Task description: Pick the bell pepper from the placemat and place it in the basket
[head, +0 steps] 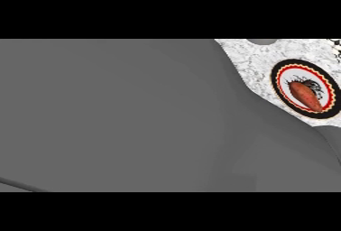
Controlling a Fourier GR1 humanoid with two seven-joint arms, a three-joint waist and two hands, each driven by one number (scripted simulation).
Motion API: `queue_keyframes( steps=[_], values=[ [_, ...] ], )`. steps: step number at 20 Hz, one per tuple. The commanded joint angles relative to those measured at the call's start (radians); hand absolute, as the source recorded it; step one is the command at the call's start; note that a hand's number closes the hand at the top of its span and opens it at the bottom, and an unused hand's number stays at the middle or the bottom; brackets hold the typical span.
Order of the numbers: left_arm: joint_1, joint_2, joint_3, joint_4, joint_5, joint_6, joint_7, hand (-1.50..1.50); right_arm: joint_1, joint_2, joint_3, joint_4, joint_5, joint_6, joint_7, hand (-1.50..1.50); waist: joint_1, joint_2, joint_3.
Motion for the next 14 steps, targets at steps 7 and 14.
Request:
queue_keyframes(
  steps=[7, 14],
  values=[
    [0.041, 0.028, 0.030, -0.042, 0.017, -0.005, 0.011, 0.00, -0.119, -0.001, 0.011, 0.373, 0.033, 0.213, -0.042, 1.50, -0.031, 0.005, 0.003],
    [0.063, 0.019, 0.021, -0.040, 0.008, -0.002, -0.019, 0.00, -0.073, -0.044, 0.017, 0.479, 0.087, 0.206, -0.194, 1.50, -0.052, 0.008, 0.005]
  ],
)
